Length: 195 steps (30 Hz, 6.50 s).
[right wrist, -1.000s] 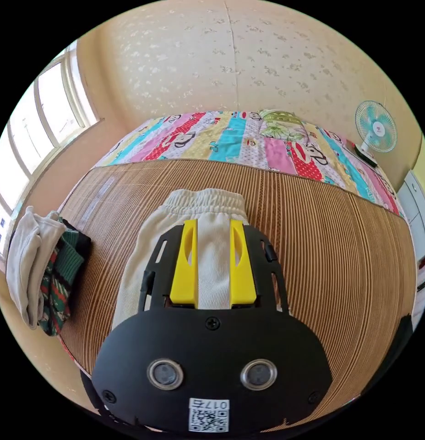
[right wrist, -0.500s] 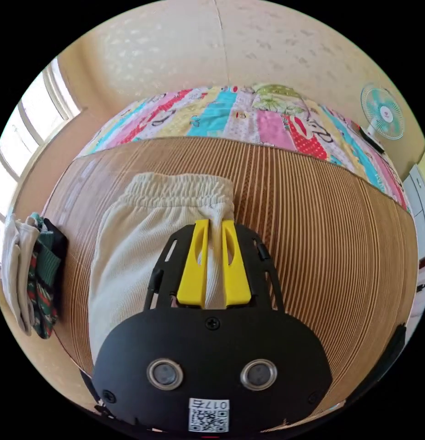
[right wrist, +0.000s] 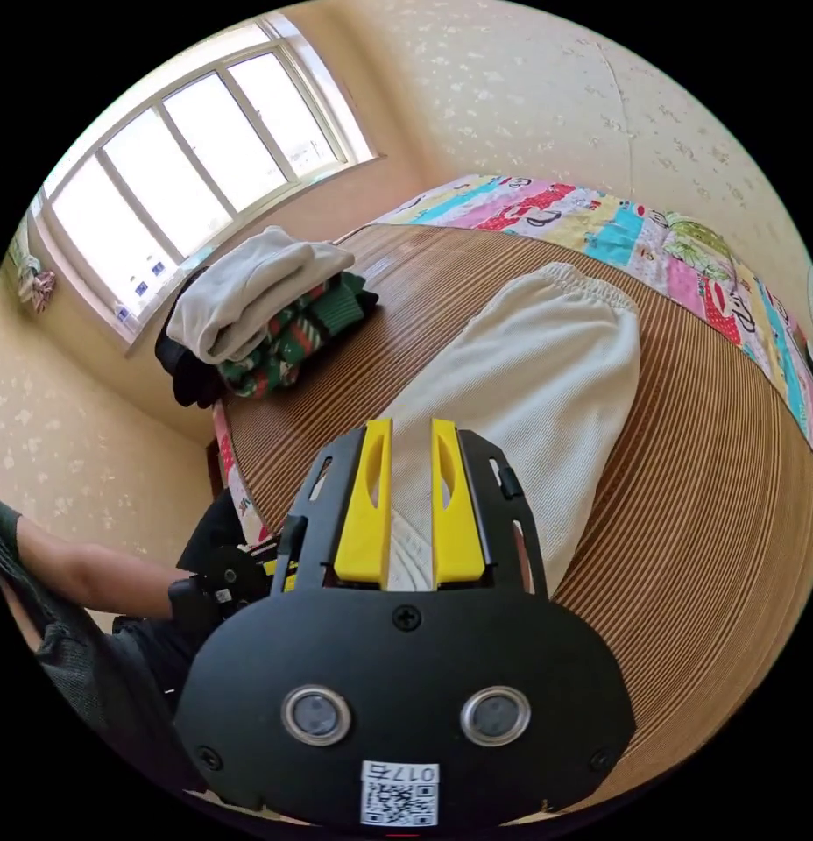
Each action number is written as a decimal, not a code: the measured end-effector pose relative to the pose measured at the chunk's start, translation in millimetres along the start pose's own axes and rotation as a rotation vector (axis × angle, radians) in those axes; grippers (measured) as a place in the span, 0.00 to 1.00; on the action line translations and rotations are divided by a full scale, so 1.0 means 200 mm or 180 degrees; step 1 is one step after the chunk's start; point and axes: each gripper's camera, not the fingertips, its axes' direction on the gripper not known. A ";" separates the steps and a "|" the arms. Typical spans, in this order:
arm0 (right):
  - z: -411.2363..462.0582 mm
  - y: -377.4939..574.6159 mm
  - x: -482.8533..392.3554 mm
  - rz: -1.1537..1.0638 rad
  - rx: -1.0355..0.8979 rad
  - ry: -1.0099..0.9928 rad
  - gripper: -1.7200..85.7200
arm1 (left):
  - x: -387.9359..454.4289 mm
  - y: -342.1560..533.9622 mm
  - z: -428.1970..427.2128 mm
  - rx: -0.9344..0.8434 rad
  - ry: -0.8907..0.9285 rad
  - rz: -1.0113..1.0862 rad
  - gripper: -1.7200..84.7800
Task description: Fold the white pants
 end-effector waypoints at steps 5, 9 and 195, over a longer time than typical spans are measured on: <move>-0.25 0.61 -0.19 0.0175 0.0359 0.0521 0.12 | 0.03 -0.01 -0.03 -0.0019 -0.0014 0.0002 0.01; -0.10 0.98 -0.15 0.0239 -0.0719 0.1268 0.11 | 0.05 -0.02 -0.06 -0.0023 -0.0051 0.0015 0.01; 0.62 -0.18 -0.07 0.0825 0.0422 -0.1938 0.16 | -2.11 -0.05 -1.55 0.0351 0.0226 -0.1851 0.11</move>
